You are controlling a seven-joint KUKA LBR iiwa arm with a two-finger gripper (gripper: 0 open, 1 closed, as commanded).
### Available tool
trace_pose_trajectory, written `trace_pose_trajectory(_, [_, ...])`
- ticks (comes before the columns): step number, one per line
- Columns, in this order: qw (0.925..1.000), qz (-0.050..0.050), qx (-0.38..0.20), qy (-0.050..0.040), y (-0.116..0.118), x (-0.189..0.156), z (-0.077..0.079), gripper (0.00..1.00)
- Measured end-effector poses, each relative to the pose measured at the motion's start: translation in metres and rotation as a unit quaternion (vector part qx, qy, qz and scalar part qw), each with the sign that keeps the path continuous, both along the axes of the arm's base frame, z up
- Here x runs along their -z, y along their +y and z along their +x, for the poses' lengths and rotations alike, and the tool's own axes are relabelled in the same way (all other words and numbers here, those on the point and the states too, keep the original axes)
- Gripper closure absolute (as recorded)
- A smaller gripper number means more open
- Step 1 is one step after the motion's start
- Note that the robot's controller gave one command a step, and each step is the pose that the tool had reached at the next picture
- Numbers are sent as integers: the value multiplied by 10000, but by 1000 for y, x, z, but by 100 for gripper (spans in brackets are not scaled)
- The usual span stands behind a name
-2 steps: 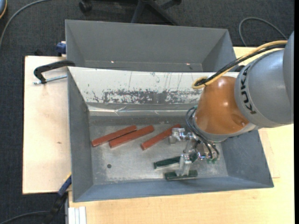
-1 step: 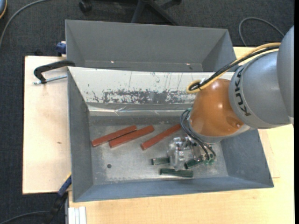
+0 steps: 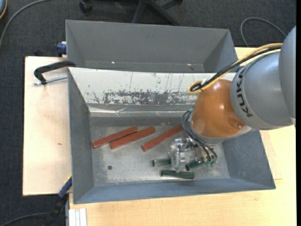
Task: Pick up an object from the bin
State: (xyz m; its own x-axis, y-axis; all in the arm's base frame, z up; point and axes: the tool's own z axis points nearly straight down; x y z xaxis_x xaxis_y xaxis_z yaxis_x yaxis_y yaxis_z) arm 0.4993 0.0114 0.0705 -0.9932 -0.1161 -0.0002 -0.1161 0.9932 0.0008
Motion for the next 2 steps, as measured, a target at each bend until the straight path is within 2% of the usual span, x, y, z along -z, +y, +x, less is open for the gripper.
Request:
trace_pose_trajectory(1, [10000,-1,-2,16,0,-4,-1,100])
trace_pose_trajectory(2, [10000,1,1,22,0,-24,-2,100])
